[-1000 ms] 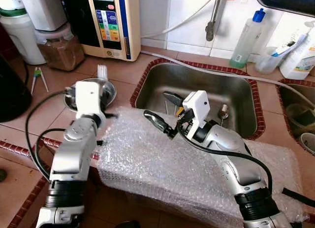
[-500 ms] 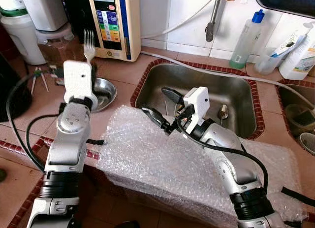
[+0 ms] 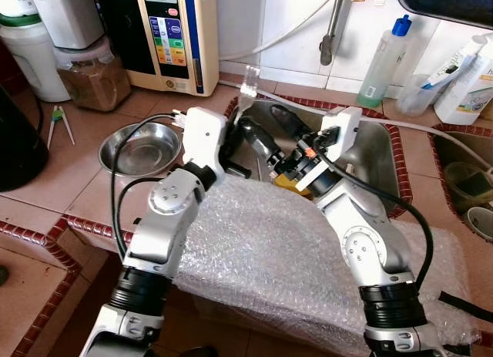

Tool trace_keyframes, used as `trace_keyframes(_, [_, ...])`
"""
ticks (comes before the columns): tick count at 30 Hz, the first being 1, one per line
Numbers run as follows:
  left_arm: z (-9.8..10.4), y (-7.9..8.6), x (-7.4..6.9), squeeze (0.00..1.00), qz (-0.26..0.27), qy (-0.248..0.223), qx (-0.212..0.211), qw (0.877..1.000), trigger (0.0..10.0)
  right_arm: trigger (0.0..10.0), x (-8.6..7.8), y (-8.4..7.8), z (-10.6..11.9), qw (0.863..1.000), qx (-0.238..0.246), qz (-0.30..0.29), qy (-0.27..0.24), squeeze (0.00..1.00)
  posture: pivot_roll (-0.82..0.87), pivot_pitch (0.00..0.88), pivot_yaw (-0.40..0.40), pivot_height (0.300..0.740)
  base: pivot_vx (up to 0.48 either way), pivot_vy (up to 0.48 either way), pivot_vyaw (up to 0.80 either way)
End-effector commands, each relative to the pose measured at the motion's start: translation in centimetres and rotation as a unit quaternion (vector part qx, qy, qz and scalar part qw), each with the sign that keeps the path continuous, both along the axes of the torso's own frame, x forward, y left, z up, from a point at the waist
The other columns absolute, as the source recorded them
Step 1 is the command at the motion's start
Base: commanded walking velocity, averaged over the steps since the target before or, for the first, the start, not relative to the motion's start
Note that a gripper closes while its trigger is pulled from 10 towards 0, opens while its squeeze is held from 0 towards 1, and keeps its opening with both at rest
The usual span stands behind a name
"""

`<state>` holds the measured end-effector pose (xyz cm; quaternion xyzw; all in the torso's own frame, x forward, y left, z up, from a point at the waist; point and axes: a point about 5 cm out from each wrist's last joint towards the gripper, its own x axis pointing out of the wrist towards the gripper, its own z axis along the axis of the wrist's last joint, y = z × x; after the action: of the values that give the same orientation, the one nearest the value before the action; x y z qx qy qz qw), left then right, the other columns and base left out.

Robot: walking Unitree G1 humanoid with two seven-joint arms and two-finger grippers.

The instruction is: Kitchen organization

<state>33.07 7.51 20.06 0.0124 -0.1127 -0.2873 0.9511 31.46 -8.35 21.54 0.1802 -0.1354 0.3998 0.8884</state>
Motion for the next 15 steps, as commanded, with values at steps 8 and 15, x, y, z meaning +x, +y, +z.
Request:
trace_keyframes(8, [0.3, -1.2, -1.3, 0.00, -0.066, -0.019, -0.002, 0.998, 0.0, 7.3, 1.1, -0.7, 0.6, 0.999, 0.024, -0.039, 0.019, 0.00, 0.00, 0.061, 0.017, 0.740, 0.000, 0.000, 0.00])
trace_keyframes(15, [0.2, -1.1, -1.5, 0.00, -0.071, -0.025, 0.003, 0.997, 0.0, 0.0, 2.3, -0.9, 0.8, 0.997, 0.028, -0.070, 0.028, 0.00, 0.01, 0.061, 0.016, 0.740, 0.000, 0.000, 0.00])
